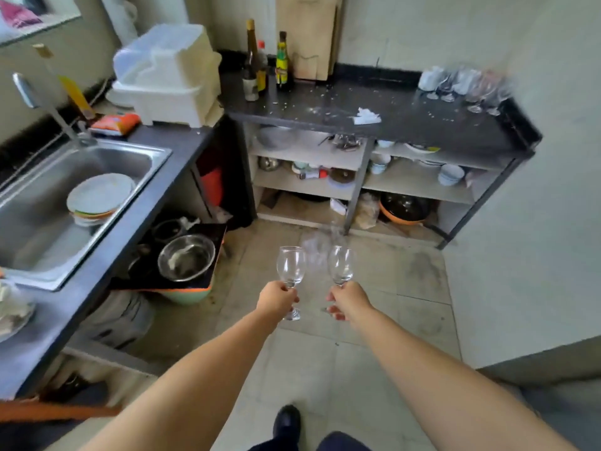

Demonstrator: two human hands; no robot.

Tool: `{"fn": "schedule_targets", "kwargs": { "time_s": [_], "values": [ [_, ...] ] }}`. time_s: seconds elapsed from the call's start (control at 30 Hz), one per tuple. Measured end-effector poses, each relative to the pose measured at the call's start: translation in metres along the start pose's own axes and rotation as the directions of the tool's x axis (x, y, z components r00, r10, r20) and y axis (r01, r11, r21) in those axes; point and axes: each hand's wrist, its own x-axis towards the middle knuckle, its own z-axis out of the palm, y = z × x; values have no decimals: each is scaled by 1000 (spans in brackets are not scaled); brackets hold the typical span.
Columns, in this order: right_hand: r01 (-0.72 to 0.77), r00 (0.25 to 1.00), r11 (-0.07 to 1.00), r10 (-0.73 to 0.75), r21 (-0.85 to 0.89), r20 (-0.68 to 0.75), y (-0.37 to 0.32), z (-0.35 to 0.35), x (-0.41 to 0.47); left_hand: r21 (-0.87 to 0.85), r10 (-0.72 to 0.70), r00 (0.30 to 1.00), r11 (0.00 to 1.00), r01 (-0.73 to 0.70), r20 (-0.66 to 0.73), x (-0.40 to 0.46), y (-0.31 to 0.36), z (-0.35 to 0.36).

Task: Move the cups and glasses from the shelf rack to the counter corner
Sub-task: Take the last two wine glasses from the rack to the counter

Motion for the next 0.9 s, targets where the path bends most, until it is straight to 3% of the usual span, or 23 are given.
{"fn": "schedule_targets", "kwargs": {
  "time_s": [0.37, 0.6, 0.9],
  "values": [
    [-33, 968, 976, 84, 214, -235, -49, -96, 67, 150, 148, 966, 972, -182, 213, 88, 124, 75],
    [-28, 960, 957, 106, 289, -258, -88, -170, 151, 144, 155, 948, 969, -201, 277, 160, 205, 145],
    [5, 949, 968, 75, 251, -306, -168, -303, 267, 77, 126, 949, 985, -155, 290, 262, 326, 236]
  ]
}}
